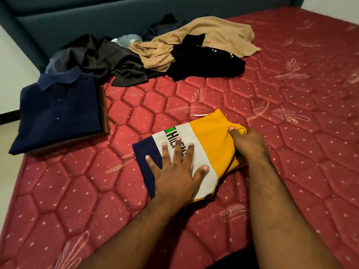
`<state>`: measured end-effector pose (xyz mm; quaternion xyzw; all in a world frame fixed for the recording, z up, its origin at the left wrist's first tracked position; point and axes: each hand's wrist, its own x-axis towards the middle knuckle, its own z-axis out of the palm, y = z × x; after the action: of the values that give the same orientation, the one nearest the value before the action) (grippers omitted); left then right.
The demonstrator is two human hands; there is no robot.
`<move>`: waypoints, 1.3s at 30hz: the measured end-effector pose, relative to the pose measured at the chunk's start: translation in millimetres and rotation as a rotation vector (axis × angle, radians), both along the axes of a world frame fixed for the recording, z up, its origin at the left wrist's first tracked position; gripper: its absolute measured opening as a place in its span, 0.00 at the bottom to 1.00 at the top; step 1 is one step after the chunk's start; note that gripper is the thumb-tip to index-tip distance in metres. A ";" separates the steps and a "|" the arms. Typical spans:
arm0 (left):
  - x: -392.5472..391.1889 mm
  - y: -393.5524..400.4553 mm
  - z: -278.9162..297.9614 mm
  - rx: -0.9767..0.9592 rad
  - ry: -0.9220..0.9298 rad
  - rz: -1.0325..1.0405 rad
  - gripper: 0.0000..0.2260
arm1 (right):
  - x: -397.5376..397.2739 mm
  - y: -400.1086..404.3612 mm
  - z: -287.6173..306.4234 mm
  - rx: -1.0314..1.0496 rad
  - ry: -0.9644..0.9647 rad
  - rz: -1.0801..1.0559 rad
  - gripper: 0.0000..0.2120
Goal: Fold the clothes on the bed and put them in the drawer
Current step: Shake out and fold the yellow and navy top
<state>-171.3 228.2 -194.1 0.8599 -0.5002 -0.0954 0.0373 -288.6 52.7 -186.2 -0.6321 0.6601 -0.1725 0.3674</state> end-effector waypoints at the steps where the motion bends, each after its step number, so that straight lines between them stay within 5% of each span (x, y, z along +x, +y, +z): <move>1: -0.9 -3.7 1.1 -0.015 -0.010 -0.024 0.35 | -1.0 -1.2 1.4 0.072 -0.061 -0.020 0.41; 3: 0.5 -11.2 -4.0 -0.015 0.009 -0.031 0.31 | -3.8 -3.1 0.9 0.201 -0.179 -0.053 0.44; 7: 2.3 -20.9 -22.4 0.009 0.035 0.009 0.29 | -1.0 -1.1 12.4 0.192 -0.363 -0.012 0.18; 9: -0.7 -26.4 -25.7 0.010 0.021 0.018 0.30 | -0.7 -0.3 23.0 0.140 -0.409 0.066 0.13; 16: 4.4 -34.2 -11.4 0.013 0.164 0.040 0.29 | 17.4 10.3 58.9 -0.028 -0.267 0.332 0.20; 20: 48.3 11.8 2.3 -0.367 0.205 0.414 0.25 | 32.2 34.7 85.0 -0.186 -0.155 0.472 0.22; 24: 75.8 54.6 -4.5 -0.633 1.155 0.904 0.05 | 72.5 82.2 86.8 -0.437 0.135 0.699 0.26; 29: 92.1 62.1 8.1 -0.427 1.596 0.995 0.17 | 108.7 177.7 28.9 -0.706 0.413 0.827 0.20; 32: 98.1 63.8 9.7 -0.353 1.604 0.911 0.25 | 105.2 199.7 9.5 -0.739 0.505 0.823 0.29; 35: 93.2 55.0 24.1 -0.307 1.552 0.880 0.20 | 91.4 205.9 -2.8 -0.759 0.554 0.831 0.45; 39: 93.2 35.1 21.4 -0.490 1.342 0.871 0.37 | 76.2 223.5 0.0 -0.860 0.441 1.017 0.37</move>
<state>-78.1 263.3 -172.7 0.7043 -0.0012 -0.4527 0.5468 -212.3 276.2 -186.2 -0.9720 0.2147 -0.0928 -0.0224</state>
